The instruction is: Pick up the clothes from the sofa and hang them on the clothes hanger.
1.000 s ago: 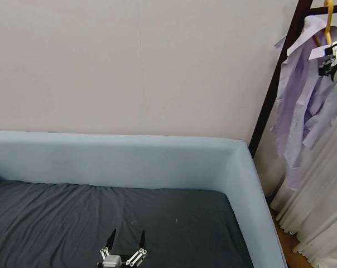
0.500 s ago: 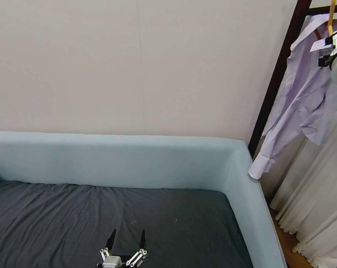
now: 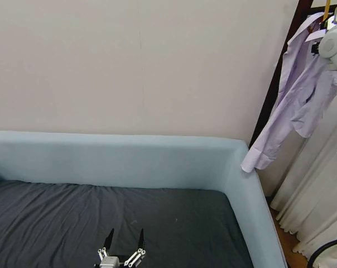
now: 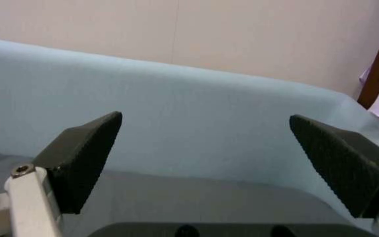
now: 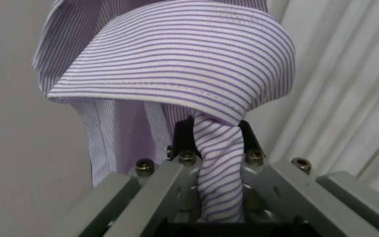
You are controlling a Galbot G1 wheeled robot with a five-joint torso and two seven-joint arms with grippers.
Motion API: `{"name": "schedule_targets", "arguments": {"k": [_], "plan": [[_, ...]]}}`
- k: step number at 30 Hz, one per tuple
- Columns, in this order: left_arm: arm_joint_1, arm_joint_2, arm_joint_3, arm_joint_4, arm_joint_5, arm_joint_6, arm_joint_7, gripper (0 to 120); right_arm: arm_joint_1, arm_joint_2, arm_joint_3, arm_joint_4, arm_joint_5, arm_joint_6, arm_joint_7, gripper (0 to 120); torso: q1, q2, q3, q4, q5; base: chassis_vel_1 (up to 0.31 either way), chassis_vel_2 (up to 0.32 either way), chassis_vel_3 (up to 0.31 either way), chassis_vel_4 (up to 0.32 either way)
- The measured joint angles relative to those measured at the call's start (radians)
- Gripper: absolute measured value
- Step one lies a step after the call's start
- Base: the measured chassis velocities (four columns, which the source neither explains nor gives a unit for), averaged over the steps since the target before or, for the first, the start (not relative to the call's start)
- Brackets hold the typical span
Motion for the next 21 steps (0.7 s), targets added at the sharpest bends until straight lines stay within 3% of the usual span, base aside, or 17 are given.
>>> {"name": "schedule_targets", "arguments": {"k": [10, 21], "plan": [[0.004, 0.004, -0.001, -0.004, 0.014, -0.005, -0.002, 100, -0.019, 0.022, 0.049, -0.012, 0.139, 0.004, 0.139, 2, 0.000, 0.000, 0.000, -0.0007, -0.0003, 0.000, 0.000, 0.000, 0.000], [0.008, 0.000, -0.005, -0.005, 0.017, -0.012, -0.002, 100, -0.025, 0.061, 0.063, -0.044, 0.213, 0.004, 0.164, 1, 0.000, 0.000, 0.000, -0.0003, -0.0002, 0.000, 0.000, 0.000, 0.000]]}}
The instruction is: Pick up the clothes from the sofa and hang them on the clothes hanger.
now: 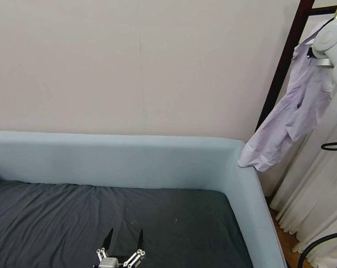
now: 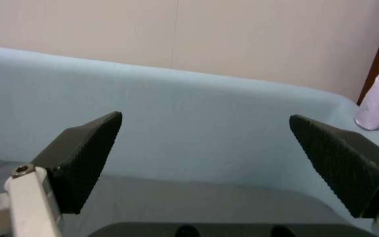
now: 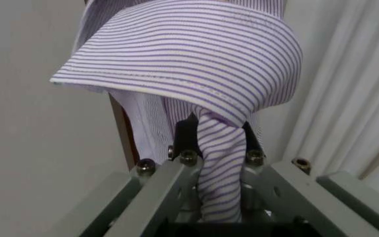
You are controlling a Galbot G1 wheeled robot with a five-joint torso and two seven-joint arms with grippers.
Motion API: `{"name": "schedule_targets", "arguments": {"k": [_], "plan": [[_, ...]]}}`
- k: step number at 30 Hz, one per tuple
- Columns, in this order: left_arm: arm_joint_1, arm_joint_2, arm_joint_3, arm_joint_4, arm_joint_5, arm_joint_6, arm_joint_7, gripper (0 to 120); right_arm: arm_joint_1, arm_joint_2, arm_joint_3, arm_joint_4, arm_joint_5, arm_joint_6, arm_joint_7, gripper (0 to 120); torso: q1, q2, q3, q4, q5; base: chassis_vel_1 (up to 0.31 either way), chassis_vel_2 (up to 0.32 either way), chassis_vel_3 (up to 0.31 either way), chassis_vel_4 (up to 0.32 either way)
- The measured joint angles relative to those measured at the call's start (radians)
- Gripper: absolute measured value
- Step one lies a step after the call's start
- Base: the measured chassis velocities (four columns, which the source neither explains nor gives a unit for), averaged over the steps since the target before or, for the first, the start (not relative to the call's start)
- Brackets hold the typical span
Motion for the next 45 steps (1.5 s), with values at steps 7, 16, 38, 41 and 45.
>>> {"name": "schedule_targets", "arguments": {"k": [7, 16, 38, 41, 45], "plan": [[0.002, -0.001, -0.004, -0.002, 0.000, -0.003, 0.000, 100, 0.014, 0.019, -0.006, -0.036, 0.015, 0.000, 0.000, 1, 0.000, 0.000, 0.000, 0.0001, 0.0000, 0.000, 0.000, 0.000, 0.000], [0.004, -0.003, -0.001, -0.001, -0.001, -0.006, -0.001, 100, 0.050, 0.056, -0.021, -0.114, 0.026, -0.001, -0.014, 1, 0.000, 0.000, 0.000, 0.0000, 0.0005, 0.000, 0.000, 0.000, 0.000], [0.013, -0.012, 0.000, 0.003, -0.004, -0.019, 0.000, 100, 0.024, 0.015, -0.046, -0.047, -0.015, -0.002, -0.044, 23, 0.000, 0.000, 0.000, 0.0002, 0.0002, 0.000, 0.000, 0.000, 0.000], [0.013, -0.015, 0.002, 0.004, -0.004, -0.019, 0.000, 100, 0.000, -0.017, -0.045, 0.015, -0.050, -0.002, -0.064, 37, 0.000, 0.000, 0.000, -0.0001, 0.0004, 0.000, 0.000, 0.000, 0.000], [0.011, -0.017, 0.003, 0.006, -0.004, -0.019, 0.000, 100, -0.029, -0.063, -0.038, 0.106, -0.060, -0.001, -0.090, 51, 0.000, 0.000, 0.000, 0.0002, 0.0003, 0.000, 0.000, 0.000, 0.000]]}}
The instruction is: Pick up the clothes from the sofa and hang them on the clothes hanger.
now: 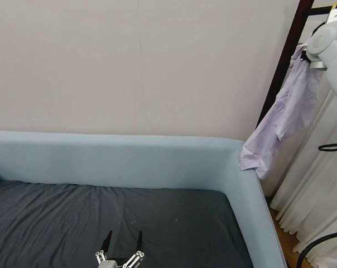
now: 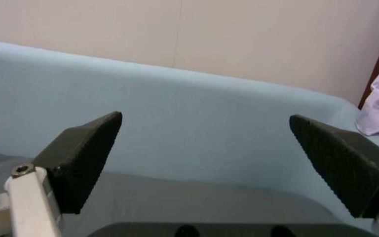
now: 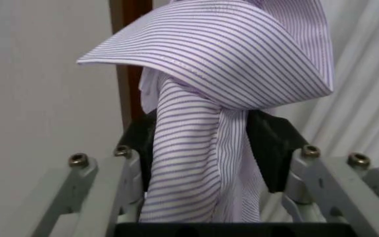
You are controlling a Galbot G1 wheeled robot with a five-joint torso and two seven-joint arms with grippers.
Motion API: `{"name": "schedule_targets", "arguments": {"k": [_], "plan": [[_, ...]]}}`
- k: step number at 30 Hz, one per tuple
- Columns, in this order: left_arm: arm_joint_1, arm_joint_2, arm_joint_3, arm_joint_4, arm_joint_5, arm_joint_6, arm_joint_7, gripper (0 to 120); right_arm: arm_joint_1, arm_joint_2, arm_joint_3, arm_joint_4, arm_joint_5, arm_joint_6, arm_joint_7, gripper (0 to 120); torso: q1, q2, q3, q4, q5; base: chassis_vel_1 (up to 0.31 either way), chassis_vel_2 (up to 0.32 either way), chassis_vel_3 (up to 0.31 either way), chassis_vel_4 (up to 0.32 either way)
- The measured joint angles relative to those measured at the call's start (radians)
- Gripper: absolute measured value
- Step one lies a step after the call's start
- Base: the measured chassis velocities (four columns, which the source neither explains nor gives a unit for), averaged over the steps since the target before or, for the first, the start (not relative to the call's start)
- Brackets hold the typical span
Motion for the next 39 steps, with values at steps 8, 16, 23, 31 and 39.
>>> {"name": "schedule_targets", "arguments": {"k": [8, 16, 23, 31, 39], "plan": [[0.000, -0.002, 0.001, 0.004, 0.005, 0.001, 0.001, 100, -0.097, -0.147, 0.038, 0.296, 0.112, 0.001, -0.049, 82, 0.000, 0.000, 0.000, -0.0003, 0.0000, 0.000, 0.000, 0.000, 0.000], [0.003, -0.008, 0.005, 0.005, 0.017, 0.003, 0.001, 100, -0.221, -0.247, 0.145, 0.506, 0.107, 0.002, -0.091, 100, 0.000, 0.000, 0.000, 0.0001, 0.0000, 0.000, 0.000, 0.000, 0.000], [0.012, -0.010, 0.007, 0.003, 0.032, 0.003, 0.003, 100, -0.445, -0.380, 0.373, 0.664, 0.107, 0.103, -0.213, 100, 0.000, 0.000, 0.000, -0.0002, 0.0002, 0.000, 0.000, 0.000, 0.000], [0.010, -0.018, 0.010, 0.007, 0.047, -0.006, 0.008, 100, -0.723, -0.565, 0.538, 0.815, 0.109, 0.330, -0.428, 100, 0.000, 0.000, 0.000, 0.0000, -0.0003, 0.000, 0.000, 0.000, 0.000], [0.046, -0.078, -0.010, -0.004, 0.088, -0.036, 0.011, 100, -1.152, -0.426, 0.855, 0.870, -0.089, 0.448, -0.542, 100, 0.000, 0.000, 0.000, 0.0008, 0.0015, 0.000, 0.000, 0.000, 0.000]]}}
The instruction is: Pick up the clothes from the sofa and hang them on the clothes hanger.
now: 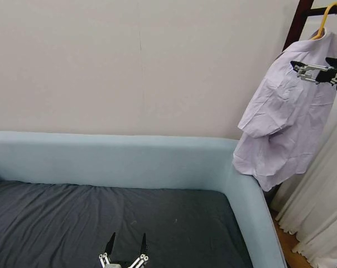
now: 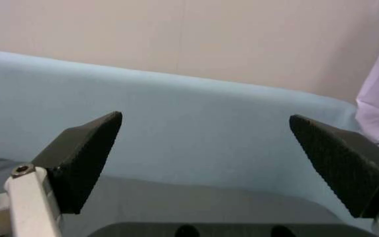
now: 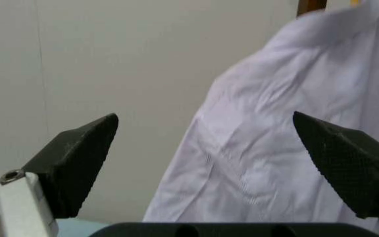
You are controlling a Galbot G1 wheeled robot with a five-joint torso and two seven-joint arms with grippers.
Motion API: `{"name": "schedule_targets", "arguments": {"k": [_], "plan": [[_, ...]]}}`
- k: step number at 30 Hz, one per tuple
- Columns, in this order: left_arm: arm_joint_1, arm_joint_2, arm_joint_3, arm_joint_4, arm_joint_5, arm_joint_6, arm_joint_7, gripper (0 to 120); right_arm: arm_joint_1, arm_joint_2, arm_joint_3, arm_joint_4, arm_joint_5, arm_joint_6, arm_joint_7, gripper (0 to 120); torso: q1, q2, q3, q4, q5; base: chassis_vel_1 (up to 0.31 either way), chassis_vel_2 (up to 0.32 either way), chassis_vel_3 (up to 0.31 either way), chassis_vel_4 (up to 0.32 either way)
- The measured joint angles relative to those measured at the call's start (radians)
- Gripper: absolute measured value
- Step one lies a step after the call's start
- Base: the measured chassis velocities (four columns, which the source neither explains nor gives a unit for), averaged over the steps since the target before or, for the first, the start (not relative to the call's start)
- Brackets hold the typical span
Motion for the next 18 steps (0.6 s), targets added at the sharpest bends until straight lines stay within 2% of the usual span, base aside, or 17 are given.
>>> {"name": "schedule_targets", "arguments": {"k": [3, 4, 9, 10, 14, 16, 18], "plan": [[0.002, -0.010, -0.003, -0.002, 0.012, -0.002, 0.000, 100, -0.264, 0.088, 0.158, 0.020, -0.111, 0.058, -0.046, 100, 0.000, 0.000, 0.000, -0.0012, -0.0010, 0.000, 0.000, 0.000, 0.000], [0.002, -0.010, -0.003, -0.002, 0.012, -0.002, 0.000, 100, -0.264, 0.088, 0.158, 0.020, -0.111, 0.058, -0.046, 100, 0.000, 0.000, 0.000, -0.0012, -0.0010, 0.000, 0.000, 0.000, 0.000], [0.003, -0.015, -0.003, 0.000, 0.019, -0.003, 0.002, 100, -0.619, 0.223, 0.359, 0.092, -0.277, 0.141, -0.113, 100, 0.000, 0.000, 0.000, -0.0011, -0.0009, 0.000, 0.000, 0.000, 0.000], [0.003, -0.015, -0.003, 0.000, 0.019, -0.003, 0.002, 100, -0.619, 0.223, 0.359, 0.092, -0.277, 0.141, -0.113, 100, 0.000, 0.000, 0.000, -0.0011, -0.0009, 0.000, 0.000, 0.000, 0.000], [0.003, -0.012, -0.004, 0.002, 0.018, -0.005, 0.002, 100, -0.848, 0.313, 0.480, 0.146, -0.411, 0.219, -0.155, 100, 0.000, 0.000, 0.000, -0.0014, -0.0015, 0.000, 0.000, 0.000, 0.000], [0.003, -0.010, -0.005, 0.003, 0.017, -0.006, 0.002, 100, -0.882, 0.331, 0.496, 0.154, -0.434, 0.236, -0.161, 100, 0.000, 0.000, 0.000, -0.0013, -0.0015, 0.000, 0.000, 0.000, 0.000], [0.002, -0.007, -0.007, 0.006, 0.017, -0.008, 0.002, 100, -0.994, 0.408, 0.540, 0.188, -0.510, 0.299, -0.181, 100, 0.000, 0.000, 0.000, -0.0008, -0.0022, 0.000, 0.000, 0.000, 0.000]]}}
